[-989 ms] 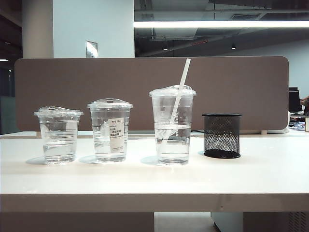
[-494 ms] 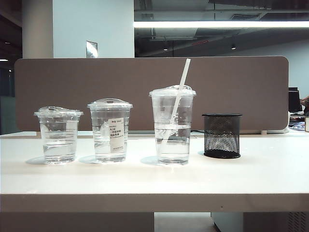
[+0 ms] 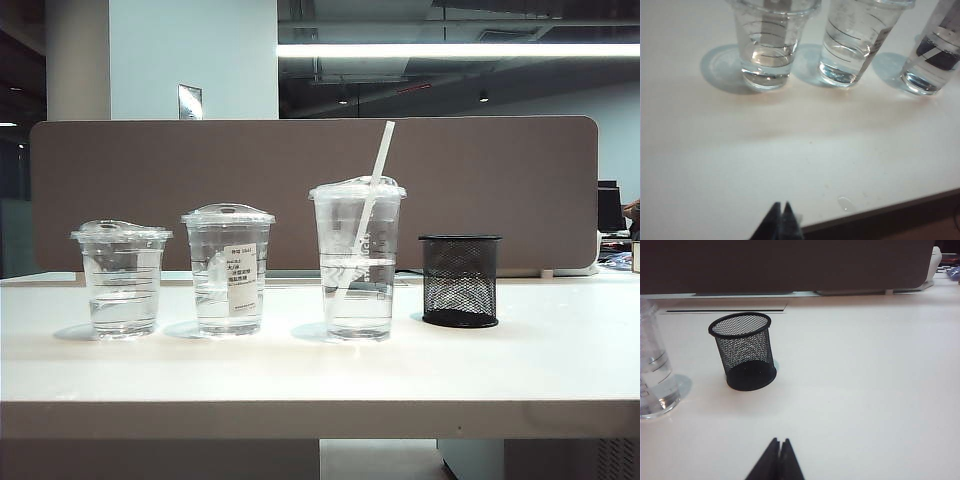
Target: Pick up the straw and insert it into the large coffee cup.
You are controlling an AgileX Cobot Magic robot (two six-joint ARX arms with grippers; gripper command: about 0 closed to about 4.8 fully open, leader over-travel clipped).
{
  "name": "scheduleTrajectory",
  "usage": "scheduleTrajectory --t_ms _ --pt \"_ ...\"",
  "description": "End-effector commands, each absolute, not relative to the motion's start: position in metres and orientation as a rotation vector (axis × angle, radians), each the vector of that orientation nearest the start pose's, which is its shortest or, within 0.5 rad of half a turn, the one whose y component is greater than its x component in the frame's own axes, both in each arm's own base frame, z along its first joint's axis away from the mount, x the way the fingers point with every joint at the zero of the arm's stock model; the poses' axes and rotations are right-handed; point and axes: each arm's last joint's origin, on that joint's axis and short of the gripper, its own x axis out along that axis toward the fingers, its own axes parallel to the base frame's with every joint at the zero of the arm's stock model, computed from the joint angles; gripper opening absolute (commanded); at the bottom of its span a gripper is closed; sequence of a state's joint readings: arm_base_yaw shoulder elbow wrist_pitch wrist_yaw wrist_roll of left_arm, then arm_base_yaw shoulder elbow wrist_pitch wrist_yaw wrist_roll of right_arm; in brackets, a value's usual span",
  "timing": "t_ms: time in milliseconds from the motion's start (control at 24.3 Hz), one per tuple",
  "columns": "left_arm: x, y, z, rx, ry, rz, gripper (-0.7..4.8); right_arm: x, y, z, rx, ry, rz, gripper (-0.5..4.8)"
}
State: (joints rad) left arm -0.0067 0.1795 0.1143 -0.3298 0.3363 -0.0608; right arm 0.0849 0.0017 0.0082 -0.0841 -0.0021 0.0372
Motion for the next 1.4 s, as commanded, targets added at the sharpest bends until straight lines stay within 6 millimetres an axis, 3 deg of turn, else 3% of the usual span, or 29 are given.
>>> scheduleTrajectory --t_ms 41,577,865,948,1236,1401 --pt "0.097 -0.010 0.160 -0.121 0.388 -0.329 -0.04 0.097 0.008 0.156 0.034 0.079 0.085 0.22" --pt "0.095 -0.010 0.160 -0.120 0.381 -0.328 -0.04 0.097 0.008 0.156 0.034 0.079 0.085 0.22" --pt "0.087 -0.010 0.164 -0.073 0.237 -0.329 -0.04 0.097 0.008 0.156 0.034 0.079 0.084 0.22" --pt "0.092 -0.009 0.154 -0.082 0.219 -0.302 -0.04 0.097 0.008 0.156 0.034 0.079 0.084 0.22" --pt "0.096 0.000 0.148 -0.091 0.183 0.031 -0.04 0.097 0.008 0.156 0.034 0.083 0.083 0.22" --pt "0.096 -0.001 0.148 -0.114 0.185 -0.004 -0.04 0.097 0.008 0.156 0.034 0.083 0.084 0.22"
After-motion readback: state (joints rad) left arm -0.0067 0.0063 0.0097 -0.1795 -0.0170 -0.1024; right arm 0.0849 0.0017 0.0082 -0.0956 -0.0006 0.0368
